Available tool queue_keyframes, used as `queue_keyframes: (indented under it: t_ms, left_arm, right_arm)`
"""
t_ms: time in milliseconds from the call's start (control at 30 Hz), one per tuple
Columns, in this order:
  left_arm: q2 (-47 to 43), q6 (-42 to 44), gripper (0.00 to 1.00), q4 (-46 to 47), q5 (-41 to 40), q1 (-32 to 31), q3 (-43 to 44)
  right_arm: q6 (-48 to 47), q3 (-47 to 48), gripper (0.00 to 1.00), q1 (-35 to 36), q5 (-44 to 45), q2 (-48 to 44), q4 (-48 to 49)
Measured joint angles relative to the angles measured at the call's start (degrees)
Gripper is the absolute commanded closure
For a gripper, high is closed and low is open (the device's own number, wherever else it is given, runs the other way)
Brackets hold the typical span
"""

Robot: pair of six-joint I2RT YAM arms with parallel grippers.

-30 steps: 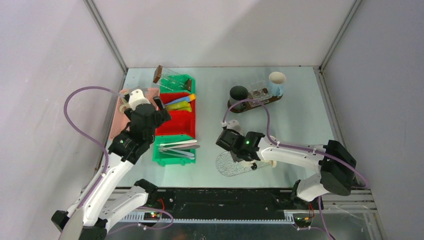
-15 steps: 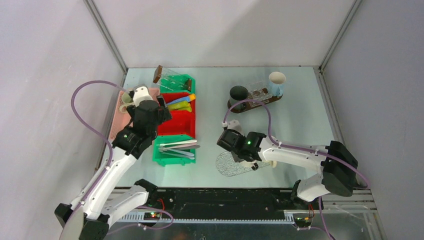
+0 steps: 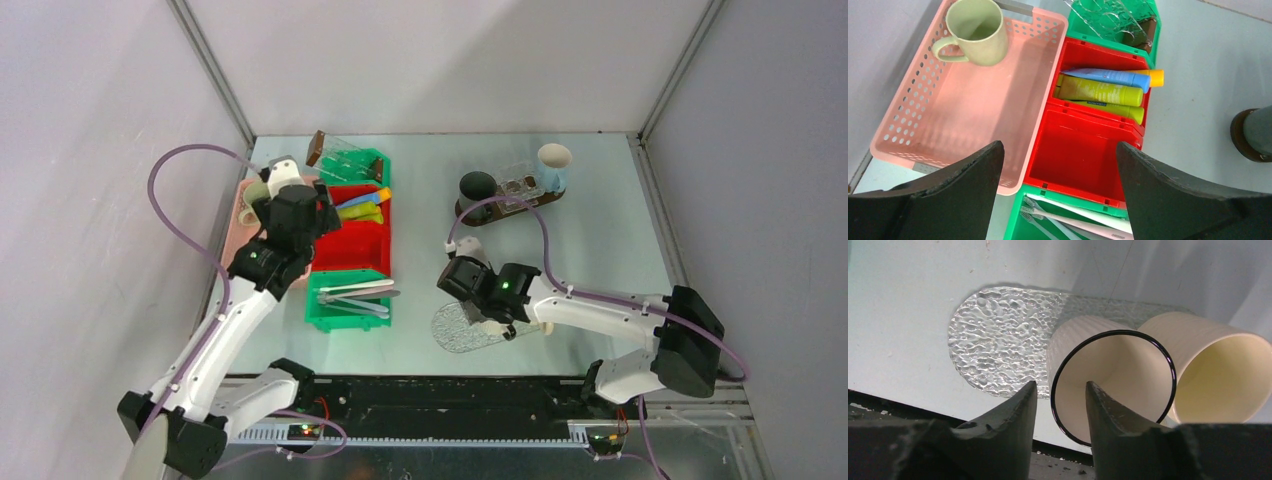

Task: Prepare toiletry sets of a toothbrush and toothpaste on the tray
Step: Adjust the cup on the tray, then pick up the cup from the storage box.

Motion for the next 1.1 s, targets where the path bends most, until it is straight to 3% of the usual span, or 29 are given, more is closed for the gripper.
queue_keyframes:
  t_ms: [267, 600, 767, 1100]
  left_arm:
    - [5.3, 4.0, 0.11, -0.8, 2.0, 5.0, 3.8]
    - [18.1, 13.6, 0.16, -1.0, 4.7, 17.6, 11.5]
    - [28.8, 17.1, 0.18, -1.9, 6.4, 23.7, 19.5]
    - [48.7, 21.1, 0.29, -5.6, 10.4, 28.2, 35.6]
  right_arm:
    - [-3.7, 1.9, 0.22, -0.2, 1.3, -3.0, -0.1]
    - [-8.2, 3.0, 0.16, -6.6, 2.8, -11.3, 0.4]
    - [-10.9, 3.0, 0.16, -9.6, 3.1, -13.6, 1.1]
    - [-13.1, 1.0, 0.16, -18.4, 1.9, -16.7, 3.4]
